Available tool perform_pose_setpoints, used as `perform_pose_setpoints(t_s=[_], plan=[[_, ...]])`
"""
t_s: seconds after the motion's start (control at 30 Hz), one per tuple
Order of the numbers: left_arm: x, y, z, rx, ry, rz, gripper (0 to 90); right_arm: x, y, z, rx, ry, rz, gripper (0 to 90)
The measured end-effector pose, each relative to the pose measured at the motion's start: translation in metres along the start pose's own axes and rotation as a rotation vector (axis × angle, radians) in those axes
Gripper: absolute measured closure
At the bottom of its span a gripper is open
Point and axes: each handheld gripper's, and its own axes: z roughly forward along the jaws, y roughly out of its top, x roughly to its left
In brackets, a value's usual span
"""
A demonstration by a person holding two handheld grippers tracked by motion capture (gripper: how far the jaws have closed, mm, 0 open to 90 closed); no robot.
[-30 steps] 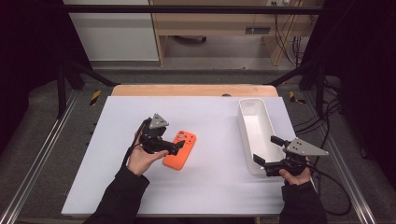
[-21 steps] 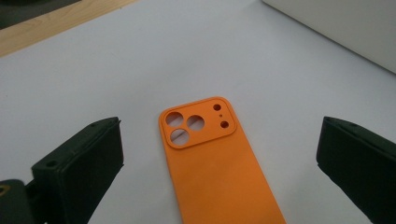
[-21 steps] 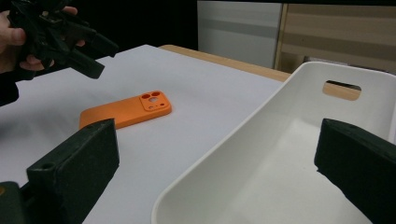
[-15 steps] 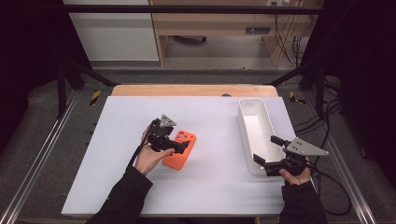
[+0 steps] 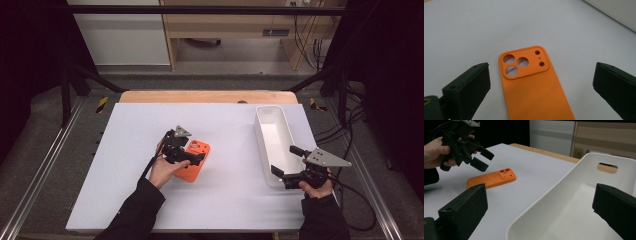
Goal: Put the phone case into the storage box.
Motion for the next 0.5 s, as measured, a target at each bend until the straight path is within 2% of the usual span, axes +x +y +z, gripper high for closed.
perform_pose_setpoints(t_s=[0.17, 0.5], plan=[[0.001, -0.004, 0.008, 0.037, -0.002, 0.001, 0.6, 0.0, 0.0, 0.001, 0.002, 0.0, -0.002, 0.4], [0.0, -0.008, 0.017, 0.056, -0.004, -0.013, 0.5, 0.0, 0.0, 0.0, 0.001, 0.001, -0.002, 0.4]])
